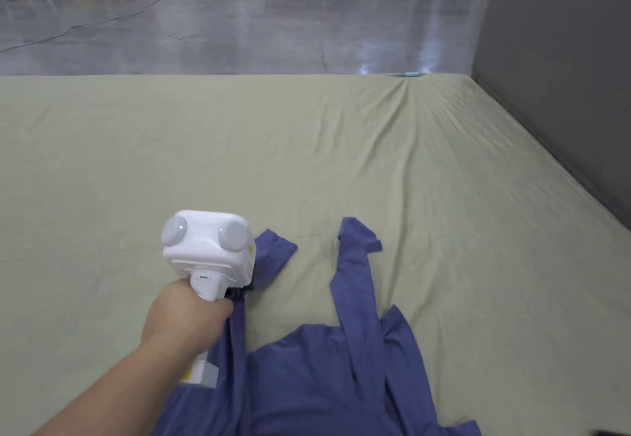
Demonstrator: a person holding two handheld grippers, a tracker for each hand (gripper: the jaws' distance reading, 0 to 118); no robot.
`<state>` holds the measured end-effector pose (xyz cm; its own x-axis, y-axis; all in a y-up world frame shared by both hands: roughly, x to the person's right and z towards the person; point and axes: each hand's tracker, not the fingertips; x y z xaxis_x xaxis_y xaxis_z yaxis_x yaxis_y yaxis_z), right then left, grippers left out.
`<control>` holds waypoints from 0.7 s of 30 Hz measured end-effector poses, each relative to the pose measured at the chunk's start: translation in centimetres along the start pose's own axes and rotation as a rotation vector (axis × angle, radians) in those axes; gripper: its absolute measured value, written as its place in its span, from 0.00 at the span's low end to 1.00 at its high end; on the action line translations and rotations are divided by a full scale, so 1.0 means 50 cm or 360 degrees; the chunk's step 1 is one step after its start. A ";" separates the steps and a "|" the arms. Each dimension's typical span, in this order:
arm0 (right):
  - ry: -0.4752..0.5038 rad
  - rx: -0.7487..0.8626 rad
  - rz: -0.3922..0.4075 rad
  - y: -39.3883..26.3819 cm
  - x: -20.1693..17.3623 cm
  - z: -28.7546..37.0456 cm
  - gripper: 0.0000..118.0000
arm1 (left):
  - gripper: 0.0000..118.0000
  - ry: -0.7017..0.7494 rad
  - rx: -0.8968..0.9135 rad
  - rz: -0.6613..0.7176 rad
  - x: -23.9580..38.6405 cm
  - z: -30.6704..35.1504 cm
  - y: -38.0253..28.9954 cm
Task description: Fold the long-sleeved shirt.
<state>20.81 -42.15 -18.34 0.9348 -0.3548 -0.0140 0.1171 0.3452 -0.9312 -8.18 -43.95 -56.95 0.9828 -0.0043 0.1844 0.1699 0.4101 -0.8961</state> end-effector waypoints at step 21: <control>0.0050 -0.0029 0.0189 -0.008 -0.142 -0.011 0.00 | 0.00 0.0037 -0.0455 0.0480 -0.241 0.187 -0.748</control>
<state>13.92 -40.26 -18.08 0.9307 -0.3396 -0.1361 -0.0005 0.3709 -0.9287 -27.06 -50.72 -21.86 0.9924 0.0555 -0.1097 -0.1160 0.1264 -0.9852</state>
